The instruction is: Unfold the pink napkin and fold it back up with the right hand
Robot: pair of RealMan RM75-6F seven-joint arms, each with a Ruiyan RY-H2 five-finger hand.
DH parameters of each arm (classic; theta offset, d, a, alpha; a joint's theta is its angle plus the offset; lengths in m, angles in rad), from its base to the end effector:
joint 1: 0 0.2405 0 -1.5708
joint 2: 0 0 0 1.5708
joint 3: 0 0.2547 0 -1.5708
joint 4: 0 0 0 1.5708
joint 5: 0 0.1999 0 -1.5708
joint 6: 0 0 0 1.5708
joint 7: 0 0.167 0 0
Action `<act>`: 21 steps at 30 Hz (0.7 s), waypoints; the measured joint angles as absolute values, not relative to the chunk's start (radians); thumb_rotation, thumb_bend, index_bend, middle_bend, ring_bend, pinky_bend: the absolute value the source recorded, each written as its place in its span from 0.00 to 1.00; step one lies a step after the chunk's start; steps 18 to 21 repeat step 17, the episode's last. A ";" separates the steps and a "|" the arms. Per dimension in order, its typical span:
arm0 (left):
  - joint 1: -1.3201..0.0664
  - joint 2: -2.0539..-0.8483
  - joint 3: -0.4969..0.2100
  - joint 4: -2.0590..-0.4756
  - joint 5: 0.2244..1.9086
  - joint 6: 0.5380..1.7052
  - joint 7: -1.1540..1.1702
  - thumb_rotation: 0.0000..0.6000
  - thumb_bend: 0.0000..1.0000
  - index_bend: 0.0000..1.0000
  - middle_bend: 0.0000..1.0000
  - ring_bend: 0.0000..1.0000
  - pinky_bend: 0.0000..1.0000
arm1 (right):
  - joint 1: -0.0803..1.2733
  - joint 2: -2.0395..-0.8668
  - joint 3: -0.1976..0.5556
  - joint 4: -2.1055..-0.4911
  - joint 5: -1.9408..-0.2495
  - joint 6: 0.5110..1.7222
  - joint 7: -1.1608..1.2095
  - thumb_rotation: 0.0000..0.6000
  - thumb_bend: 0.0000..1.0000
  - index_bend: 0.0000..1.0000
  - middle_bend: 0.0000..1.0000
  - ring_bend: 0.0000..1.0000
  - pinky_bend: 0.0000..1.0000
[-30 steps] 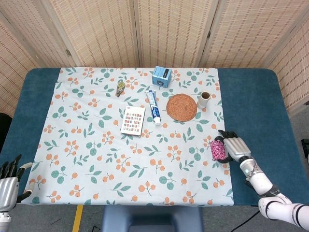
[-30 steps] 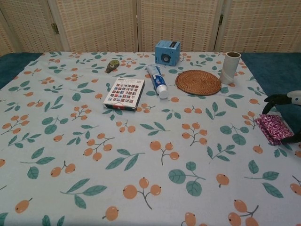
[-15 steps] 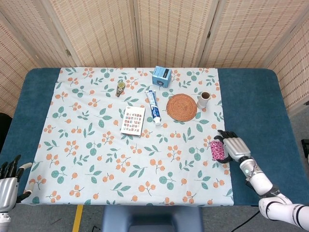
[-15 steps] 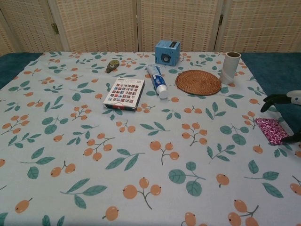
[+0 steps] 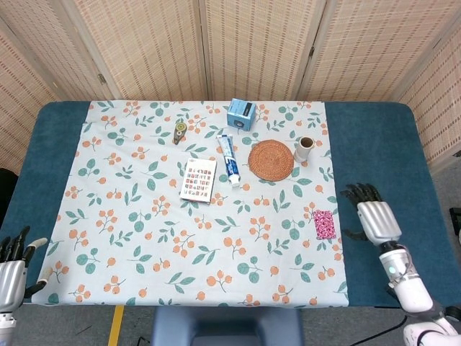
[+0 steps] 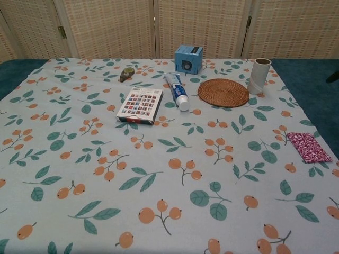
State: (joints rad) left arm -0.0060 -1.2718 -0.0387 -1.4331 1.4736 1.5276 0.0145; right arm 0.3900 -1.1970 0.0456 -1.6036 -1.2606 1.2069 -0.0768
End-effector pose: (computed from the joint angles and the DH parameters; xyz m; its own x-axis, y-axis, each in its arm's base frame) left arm -0.3427 0.1758 0.1410 0.4321 0.0035 0.9018 0.8974 0.0968 -0.4304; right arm -0.2777 -0.2875 0.1116 0.3838 -0.1867 0.9043 -0.9234 -0.0770 0.3760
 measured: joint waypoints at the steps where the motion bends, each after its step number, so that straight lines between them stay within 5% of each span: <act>1: -0.007 -1.274 -0.041 -1.434 1.476 1.533 0.016 1.00 0.43 0.26 0.05 0.12 0.00 | 0.368 -1.193 0.041 -1.613 -1.279 1.248 -0.077 1.00 0.22 0.18 0.14 0.06 0.00; 8: -0.012 -1.285 -0.054 -1.453 1.496 1.566 0.038 1.00 0.43 0.26 0.05 0.12 0.00 | 0.178 -1.164 -0.014 -1.664 -1.417 1.510 -0.060 1.00 0.22 0.18 0.13 0.04 0.00; 21: -0.015 -1.291 -0.061 -1.470 1.508 1.588 0.046 1.00 0.43 0.25 0.05 0.11 0.00 | 0.095 -1.157 -0.037 -1.646 -1.485 1.582 -0.003 1.00 0.22 0.18 0.11 0.00 0.00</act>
